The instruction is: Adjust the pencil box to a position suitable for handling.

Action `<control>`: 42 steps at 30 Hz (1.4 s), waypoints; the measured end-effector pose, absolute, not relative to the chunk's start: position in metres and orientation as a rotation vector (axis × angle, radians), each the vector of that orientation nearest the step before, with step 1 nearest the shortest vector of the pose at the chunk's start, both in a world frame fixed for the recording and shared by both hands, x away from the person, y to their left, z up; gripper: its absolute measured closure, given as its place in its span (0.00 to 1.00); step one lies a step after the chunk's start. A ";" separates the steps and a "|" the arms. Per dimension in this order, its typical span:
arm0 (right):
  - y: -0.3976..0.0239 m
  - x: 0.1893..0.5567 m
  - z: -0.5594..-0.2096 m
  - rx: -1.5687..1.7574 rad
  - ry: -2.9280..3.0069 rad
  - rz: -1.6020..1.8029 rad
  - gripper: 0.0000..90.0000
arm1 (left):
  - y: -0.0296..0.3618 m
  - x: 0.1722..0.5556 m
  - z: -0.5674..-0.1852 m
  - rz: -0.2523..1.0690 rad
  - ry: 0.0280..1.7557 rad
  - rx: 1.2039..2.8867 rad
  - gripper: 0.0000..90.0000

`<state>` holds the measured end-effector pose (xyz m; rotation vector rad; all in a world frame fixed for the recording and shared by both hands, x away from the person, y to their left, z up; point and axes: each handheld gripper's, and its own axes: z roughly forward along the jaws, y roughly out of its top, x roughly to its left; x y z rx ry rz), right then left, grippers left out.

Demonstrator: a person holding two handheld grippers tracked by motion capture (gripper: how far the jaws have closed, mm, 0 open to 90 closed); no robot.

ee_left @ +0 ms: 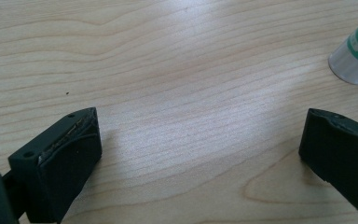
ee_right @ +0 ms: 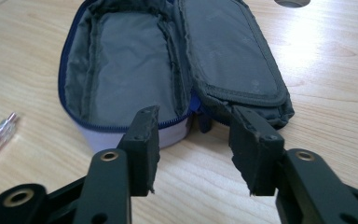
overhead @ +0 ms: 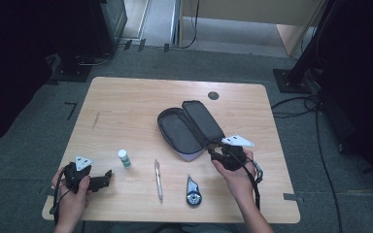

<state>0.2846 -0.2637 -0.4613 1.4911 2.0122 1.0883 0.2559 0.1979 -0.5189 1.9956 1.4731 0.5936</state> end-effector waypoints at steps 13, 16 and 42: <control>-0.244 0.305 -0.474 1.656 2.006 1.100 0.69 | 0.198 0.256 -0.519 0.593 1.473 1.997 0.00; -0.243 0.310 -0.475 1.702 1.991 1.120 0.70 | 0.198 0.256 -0.519 0.594 1.473 1.997 0.00; -0.277 0.362 -0.478 1.724 1.872 0.921 0.72 | 0.198 0.256 -0.519 0.594 1.472 1.997 0.00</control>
